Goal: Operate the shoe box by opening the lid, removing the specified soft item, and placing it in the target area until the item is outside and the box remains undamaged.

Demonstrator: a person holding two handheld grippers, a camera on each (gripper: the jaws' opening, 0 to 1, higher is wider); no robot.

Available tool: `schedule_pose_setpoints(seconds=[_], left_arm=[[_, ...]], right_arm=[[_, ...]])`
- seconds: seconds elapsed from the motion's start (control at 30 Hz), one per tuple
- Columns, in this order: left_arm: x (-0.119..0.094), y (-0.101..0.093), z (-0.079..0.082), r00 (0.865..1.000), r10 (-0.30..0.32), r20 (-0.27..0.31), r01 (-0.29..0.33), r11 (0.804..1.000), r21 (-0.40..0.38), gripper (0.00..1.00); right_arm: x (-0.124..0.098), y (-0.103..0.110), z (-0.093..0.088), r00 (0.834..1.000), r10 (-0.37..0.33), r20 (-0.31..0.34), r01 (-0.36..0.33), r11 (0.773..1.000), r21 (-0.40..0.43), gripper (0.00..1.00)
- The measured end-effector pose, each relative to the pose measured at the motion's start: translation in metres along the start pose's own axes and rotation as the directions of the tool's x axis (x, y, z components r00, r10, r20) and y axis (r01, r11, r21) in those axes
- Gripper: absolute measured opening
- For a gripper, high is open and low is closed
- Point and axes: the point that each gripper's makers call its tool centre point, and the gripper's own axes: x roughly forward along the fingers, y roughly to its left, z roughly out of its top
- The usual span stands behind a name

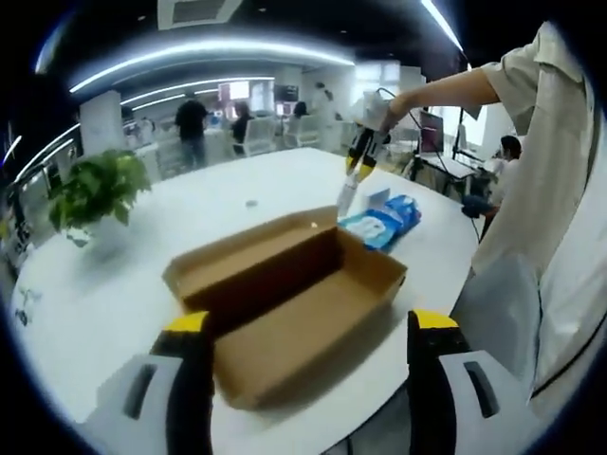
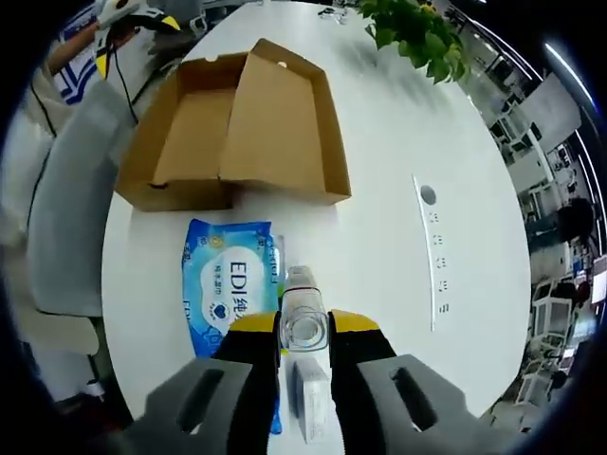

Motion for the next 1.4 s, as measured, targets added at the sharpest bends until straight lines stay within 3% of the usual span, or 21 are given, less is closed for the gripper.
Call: schedule_pose_setpoints(seconds=[0.5,1.27,1.4], left_arm=[[-0.007,0.007,-0.017,0.999,0.036,-0.032,-0.037,0.999,-0.026,0.83],[-0.009,0.02,-0.037,0.993,0.073,-0.088,-0.076,0.996,-0.037,0.76],[-0.009,0.022,-0.039,0.992,0.08,-0.096,-0.084,0.996,-0.036,0.75]], right_arm=[[0.026,-0.004,-0.016,0.992,0.041,-0.119,-0.04,0.999,0.006,0.17],[0.024,-0.009,-0.004,0.993,0.024,-0.113,-0.03,0.998,-0.05,0.18],[0.024,-0.007,-0.004,0.993,0.032,-0.112,-0.043,0.995,-0.091,0.18]])
